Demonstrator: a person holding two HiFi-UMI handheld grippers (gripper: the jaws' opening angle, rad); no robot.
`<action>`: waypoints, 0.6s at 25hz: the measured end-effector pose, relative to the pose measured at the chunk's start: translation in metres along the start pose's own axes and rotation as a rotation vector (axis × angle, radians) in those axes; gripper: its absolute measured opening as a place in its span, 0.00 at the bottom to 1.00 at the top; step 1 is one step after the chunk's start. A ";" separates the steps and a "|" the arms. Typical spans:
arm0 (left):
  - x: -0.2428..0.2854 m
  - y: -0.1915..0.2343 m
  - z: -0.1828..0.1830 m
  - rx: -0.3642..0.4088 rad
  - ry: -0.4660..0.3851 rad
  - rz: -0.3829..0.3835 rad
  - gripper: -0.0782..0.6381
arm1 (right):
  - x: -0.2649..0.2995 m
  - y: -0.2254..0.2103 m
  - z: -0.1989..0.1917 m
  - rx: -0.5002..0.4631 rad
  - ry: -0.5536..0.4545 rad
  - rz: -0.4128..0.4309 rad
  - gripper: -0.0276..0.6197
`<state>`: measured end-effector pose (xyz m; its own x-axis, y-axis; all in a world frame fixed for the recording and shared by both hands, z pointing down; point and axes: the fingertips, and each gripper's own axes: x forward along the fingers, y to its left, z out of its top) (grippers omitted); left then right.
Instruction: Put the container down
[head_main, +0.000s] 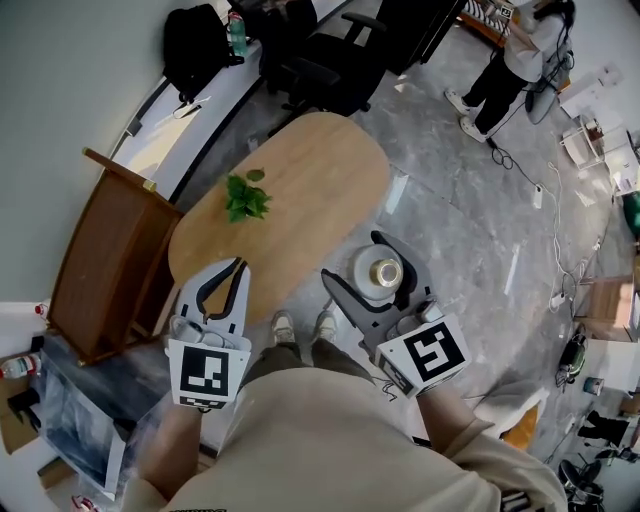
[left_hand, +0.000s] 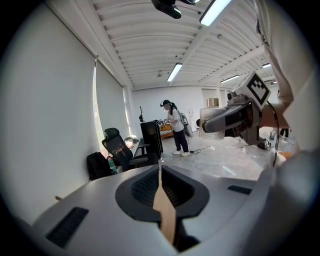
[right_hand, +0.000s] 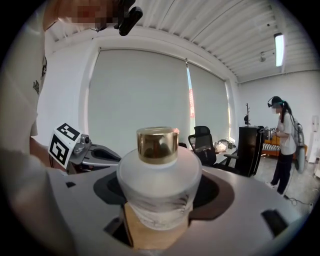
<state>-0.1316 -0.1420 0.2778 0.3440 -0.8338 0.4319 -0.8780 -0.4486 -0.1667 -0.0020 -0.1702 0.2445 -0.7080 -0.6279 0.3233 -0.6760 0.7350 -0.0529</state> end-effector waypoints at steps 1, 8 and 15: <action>0.003 0.000 -0.004 -0.006 0.010 0.009 0.13 | 0.003 -0.002 -0.003 0.008 0.003 0.008 0.56; 0.028 0.005 -0.025 -0.039 0.056 0.058 0.13 | 0.024 -0.024 -0.024 -0.022 -0.001 0.027 0.56; 0.063 0.008 -0.047 -0.058 0.074 0.072 0.13 | 0.057 -0.030 -0.060 -0.083 0.000 0.052 0.56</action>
<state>-0.1327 -0.1829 0.3457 0.2553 -0.8364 0.4850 -0.9183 -0.3667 -0.1489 -0.0100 -0.2123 0.3216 -0.7419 -0.5879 0.3224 -0.6186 0.7856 0.0090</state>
